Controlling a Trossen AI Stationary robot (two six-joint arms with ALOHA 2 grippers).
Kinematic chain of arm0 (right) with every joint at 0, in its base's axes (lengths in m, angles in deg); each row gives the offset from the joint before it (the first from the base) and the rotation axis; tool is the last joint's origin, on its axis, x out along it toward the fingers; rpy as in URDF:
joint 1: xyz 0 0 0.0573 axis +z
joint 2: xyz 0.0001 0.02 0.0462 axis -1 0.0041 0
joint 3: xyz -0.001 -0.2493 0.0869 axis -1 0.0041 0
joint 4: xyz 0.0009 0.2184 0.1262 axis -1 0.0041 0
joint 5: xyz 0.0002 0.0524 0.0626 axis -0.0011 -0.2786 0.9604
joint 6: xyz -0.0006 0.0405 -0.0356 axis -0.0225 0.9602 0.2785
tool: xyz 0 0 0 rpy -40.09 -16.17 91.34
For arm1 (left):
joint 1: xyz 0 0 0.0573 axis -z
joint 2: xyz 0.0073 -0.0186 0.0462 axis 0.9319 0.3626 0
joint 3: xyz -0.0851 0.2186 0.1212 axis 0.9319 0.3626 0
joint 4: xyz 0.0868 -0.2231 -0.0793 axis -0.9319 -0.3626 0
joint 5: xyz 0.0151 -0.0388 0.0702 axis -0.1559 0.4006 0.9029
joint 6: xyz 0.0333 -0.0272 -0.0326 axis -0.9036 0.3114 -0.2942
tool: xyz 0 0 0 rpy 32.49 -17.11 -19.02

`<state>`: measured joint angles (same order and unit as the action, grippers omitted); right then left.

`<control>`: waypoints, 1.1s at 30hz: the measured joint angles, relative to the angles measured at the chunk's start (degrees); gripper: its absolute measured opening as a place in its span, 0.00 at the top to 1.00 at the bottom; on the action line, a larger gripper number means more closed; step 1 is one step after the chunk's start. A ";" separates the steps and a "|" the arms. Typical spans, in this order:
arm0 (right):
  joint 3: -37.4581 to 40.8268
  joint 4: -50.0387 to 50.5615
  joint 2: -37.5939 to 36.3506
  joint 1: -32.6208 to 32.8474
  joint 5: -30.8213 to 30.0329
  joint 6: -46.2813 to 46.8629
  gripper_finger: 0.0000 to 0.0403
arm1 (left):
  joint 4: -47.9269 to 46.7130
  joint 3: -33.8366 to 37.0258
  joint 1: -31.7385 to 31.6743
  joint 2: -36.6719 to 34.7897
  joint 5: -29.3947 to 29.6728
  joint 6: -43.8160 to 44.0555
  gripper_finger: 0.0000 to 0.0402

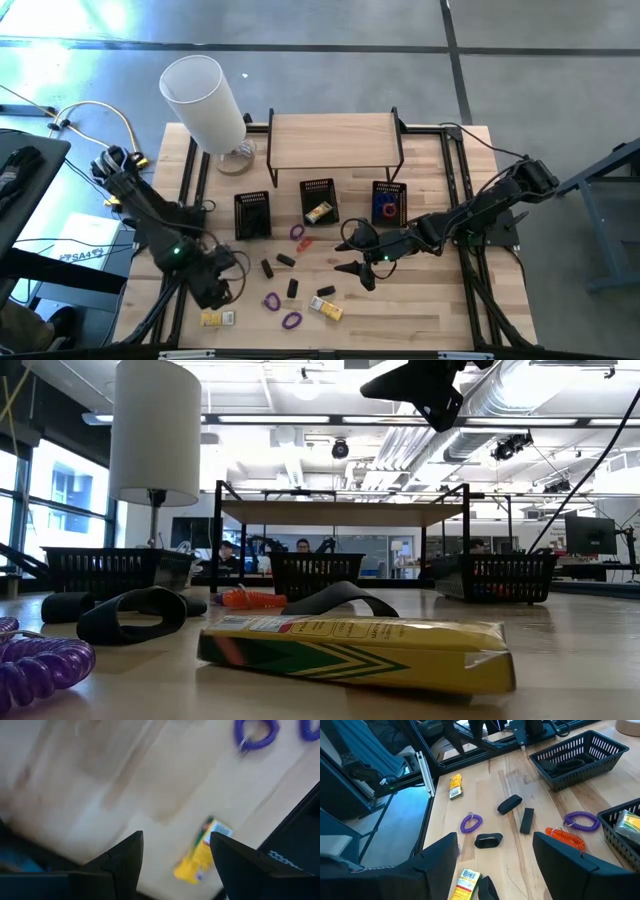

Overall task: Pick & Place Office Desk Supplies
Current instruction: Put the yellow crayon box into the center black bin

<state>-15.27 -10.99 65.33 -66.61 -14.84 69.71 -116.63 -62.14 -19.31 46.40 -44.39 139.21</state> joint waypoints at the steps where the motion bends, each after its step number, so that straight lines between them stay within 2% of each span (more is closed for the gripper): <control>1: 0.00 -0.02 -0.02 0.00 0.00 0.06 0.38 | -0.02 -0.15 0.74 0.48 -1.09 2.01 0.45; 7: 0.00 -0.02 -0.01 0.00 0.00 0.11 0.38 | -1.88 -5.74 3.04 6.07 -2.12 2.36 0.45; 14: 0.02 -0.33 0.00 0.00 0.00 0.35 0.38 | -10.53 -19.67 2.95 16.56 -0.45 -5.99 0.45; 18: 0.02 -0.17 0.00 0.00 0.00 1.60 0.38 | -7.90 -25.06 4.38 21.03 1.06 -12.86 0.45; 22: 0.02 -0.09 0.00 0.11 0.00 1.64 0.38 | -1.97 -25.65 6.50 23.05 1.02 -23.05 0.45; 26: 0.02 -0.09 0.00 0.11 0.00 2.31 0.38 | -1.44 -25.63 8.93 24.06 0.80 -31.46 0.45; 29: 0.02 -0.09 0.00 0.13 -0.01 3.13 0.38 | -1.28 -25.63 10.39 24.05 0.77 -34.84 0.45; 33: 0.02 -0.09 0.00 0.13 -0.10 4.34 0.38 | -1.12 -25.63 11.32 24.06 0.91 -34.29 0.45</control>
<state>-15.25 -11.08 65.33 -66.48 -14.93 74.06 -117.75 -87.77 -7.98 70.47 -43.48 104.92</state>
